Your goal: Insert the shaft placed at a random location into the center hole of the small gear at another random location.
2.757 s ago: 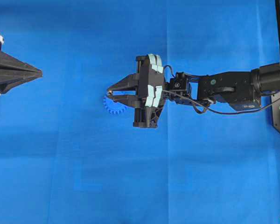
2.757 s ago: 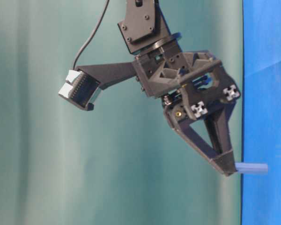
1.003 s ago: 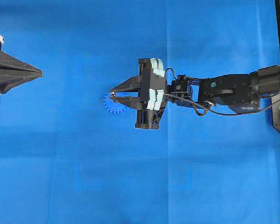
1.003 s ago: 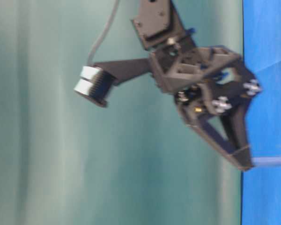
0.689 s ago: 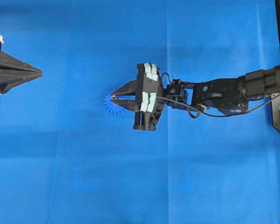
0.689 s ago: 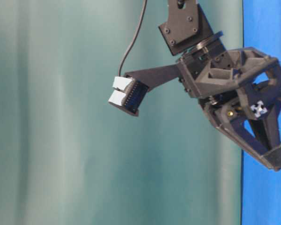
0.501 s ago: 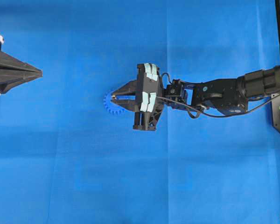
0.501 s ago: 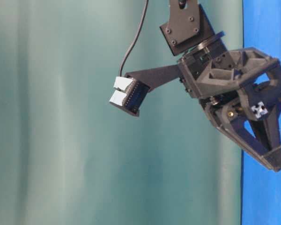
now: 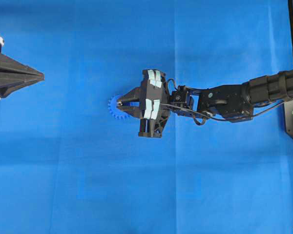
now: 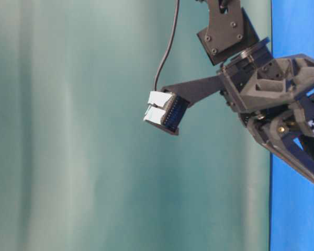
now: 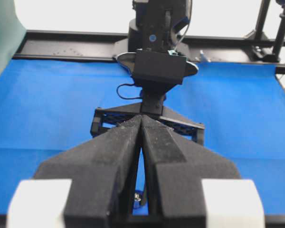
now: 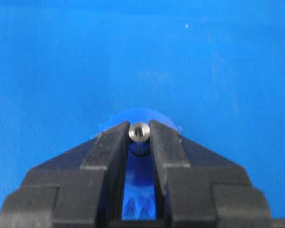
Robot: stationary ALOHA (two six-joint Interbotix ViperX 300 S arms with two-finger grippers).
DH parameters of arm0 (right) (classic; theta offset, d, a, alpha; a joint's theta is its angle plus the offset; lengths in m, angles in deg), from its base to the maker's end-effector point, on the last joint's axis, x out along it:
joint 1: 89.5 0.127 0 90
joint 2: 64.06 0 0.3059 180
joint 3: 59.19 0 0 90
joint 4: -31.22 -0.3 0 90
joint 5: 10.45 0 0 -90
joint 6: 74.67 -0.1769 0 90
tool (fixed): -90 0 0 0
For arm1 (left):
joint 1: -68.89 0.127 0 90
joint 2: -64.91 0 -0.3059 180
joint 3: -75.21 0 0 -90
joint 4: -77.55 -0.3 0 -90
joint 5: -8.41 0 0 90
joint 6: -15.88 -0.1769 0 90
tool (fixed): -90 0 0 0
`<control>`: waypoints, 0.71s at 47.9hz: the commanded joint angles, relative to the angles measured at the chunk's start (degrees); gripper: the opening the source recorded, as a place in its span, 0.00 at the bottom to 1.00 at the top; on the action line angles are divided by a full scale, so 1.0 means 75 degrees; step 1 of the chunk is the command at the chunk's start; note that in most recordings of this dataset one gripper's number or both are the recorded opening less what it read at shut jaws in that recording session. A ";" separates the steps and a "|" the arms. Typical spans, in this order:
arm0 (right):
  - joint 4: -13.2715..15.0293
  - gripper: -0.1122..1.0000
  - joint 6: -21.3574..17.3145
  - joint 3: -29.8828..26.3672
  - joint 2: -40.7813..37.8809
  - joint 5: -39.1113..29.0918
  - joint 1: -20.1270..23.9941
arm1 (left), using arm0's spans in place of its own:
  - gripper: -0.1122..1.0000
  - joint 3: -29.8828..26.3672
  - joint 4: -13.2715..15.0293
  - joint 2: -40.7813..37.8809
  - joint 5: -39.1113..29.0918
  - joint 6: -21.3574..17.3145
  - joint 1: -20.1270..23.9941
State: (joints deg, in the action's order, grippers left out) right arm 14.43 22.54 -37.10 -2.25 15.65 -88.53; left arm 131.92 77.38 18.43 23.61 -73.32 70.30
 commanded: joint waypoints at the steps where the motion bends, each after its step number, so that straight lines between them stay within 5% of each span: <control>1: 0.0000 0.13 0.0012 -0.0129 0.0141 0.0035 0.0023 | 0.10 -0.0070 -0.0012 -0.0035 0.0035 0.0000 0.0012; 20: -0.0012 0.16 0.0012 -0.0141 0.0141 -0.0094 0.0012 | 0.10 -0.0070 -0.0012 -0.0047 0.0035 0.0000 0.0023; 24: -0.0012 0.29 0.0012 -0.0152 0.0152 -0.0129 0.0012 | 0.10 -0.0059 -0.0012 -0.0047 0.0035 0.0000 0.0023; 34: -0.0012 0.83 0.0012 -0.0141 0.0492 -0.0398 0.0023 | 0.10 -0.0070 -0.0012 -0.0035 0.0035 0.0000 0.0012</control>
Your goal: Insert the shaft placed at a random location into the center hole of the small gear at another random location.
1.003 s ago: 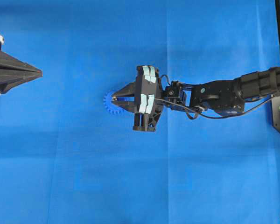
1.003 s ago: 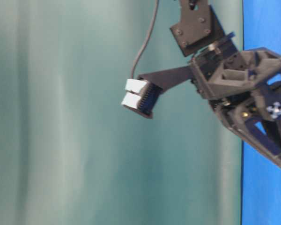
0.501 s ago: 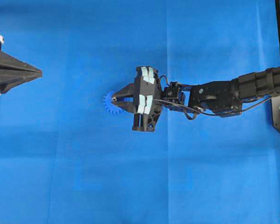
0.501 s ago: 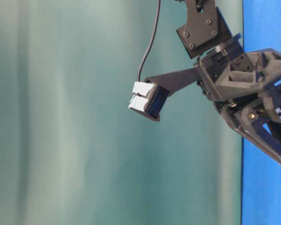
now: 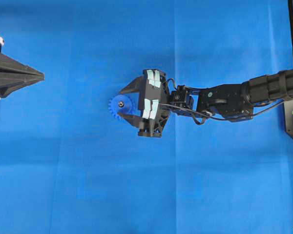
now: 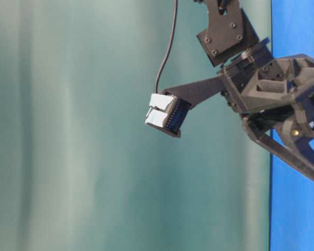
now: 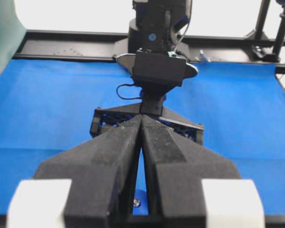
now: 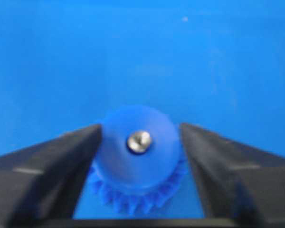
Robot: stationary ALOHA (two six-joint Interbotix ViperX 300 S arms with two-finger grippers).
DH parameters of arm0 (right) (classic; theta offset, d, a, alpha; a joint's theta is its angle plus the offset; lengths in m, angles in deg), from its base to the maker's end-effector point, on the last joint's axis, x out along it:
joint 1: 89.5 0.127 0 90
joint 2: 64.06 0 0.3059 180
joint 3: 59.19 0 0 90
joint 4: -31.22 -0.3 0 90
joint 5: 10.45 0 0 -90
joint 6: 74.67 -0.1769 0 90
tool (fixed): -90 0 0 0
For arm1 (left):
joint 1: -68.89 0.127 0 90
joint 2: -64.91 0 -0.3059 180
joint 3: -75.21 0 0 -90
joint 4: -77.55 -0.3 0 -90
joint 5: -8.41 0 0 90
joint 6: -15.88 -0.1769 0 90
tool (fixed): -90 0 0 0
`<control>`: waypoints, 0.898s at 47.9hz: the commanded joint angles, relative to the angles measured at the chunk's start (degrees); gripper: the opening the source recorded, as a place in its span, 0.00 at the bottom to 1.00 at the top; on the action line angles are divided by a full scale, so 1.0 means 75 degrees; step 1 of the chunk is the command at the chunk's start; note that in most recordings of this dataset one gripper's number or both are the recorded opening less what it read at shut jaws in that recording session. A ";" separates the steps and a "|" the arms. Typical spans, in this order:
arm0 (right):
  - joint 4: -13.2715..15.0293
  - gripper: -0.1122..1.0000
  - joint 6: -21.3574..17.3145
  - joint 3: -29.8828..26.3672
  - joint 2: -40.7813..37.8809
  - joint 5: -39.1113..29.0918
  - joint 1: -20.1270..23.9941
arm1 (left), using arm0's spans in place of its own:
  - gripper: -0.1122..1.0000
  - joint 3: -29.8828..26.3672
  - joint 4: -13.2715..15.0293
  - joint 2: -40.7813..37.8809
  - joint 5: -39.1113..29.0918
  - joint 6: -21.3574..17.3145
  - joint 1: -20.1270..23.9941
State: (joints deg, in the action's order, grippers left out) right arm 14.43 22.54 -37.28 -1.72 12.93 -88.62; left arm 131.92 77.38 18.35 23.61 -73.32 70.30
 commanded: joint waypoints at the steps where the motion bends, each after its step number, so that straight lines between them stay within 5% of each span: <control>1: -0.0012 0.86 0.0012 -0.0105 0.0492 -0.0059 0.0035 | 0.10 -0.0070 -0.0012 -0.0023 0.0035 0.0000 0.0012; 10: 0.0023 0.79 0.0059 0.0059 0.1184 -0.0387 0.0035 | 0.10 -0.0070 -0.0012 -0.0012 0.0035 0.0000 0.0012; 43: 0.0047 0.79 0.0082 0.0973 0.3691 -0.1102 0.0035 | 0.10 -0.0059 -0.0012 0.0012 -0.0059 0.0000 0.0023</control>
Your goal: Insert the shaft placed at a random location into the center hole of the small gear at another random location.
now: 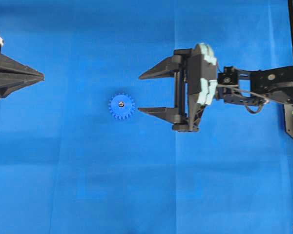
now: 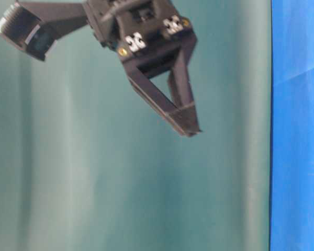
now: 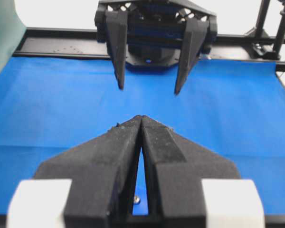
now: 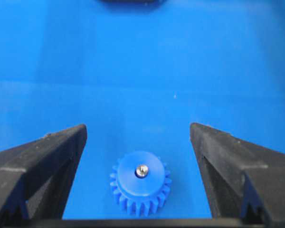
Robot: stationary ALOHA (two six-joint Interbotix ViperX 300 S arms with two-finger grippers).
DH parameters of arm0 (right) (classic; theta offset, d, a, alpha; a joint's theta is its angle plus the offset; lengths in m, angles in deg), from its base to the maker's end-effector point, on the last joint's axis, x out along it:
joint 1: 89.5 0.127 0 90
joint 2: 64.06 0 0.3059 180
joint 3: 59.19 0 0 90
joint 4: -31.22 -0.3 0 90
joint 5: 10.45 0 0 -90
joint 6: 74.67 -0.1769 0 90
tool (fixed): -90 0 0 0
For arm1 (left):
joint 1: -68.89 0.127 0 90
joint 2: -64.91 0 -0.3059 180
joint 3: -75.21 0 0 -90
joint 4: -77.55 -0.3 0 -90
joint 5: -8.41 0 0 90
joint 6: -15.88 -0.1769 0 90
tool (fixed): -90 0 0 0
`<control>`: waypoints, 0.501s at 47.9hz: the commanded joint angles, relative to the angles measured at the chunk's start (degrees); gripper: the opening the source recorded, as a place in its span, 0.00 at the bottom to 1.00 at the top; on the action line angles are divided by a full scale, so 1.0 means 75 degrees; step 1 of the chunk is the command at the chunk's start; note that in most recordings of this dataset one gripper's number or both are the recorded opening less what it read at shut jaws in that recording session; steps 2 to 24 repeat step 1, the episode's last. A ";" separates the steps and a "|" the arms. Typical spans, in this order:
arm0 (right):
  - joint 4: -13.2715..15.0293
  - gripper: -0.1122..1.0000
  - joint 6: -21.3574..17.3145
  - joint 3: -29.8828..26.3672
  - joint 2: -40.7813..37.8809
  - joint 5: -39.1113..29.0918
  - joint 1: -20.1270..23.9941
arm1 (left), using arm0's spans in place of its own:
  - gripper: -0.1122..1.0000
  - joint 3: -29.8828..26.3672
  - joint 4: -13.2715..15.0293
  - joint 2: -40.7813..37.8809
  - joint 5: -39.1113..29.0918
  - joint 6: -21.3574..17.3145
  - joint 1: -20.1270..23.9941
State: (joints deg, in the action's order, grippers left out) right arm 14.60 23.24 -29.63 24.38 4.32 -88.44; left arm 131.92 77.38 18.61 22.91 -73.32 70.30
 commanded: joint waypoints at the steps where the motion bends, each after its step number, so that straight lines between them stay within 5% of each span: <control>1: 0.0023 0.79 -0.0012 -0.0059 0.0211 0.0047 0.0012 | 0.10 -0.0070 -0.0012 -0.0023 0.0023 0.0000 0.0023; 24: 0.0023 0.79 -0.0012 -0.0059 0.0211 0.0047 0.0012 | 0.10 -0.0070 -0.0012 -0.0023 0.0023 0.0000 0.0023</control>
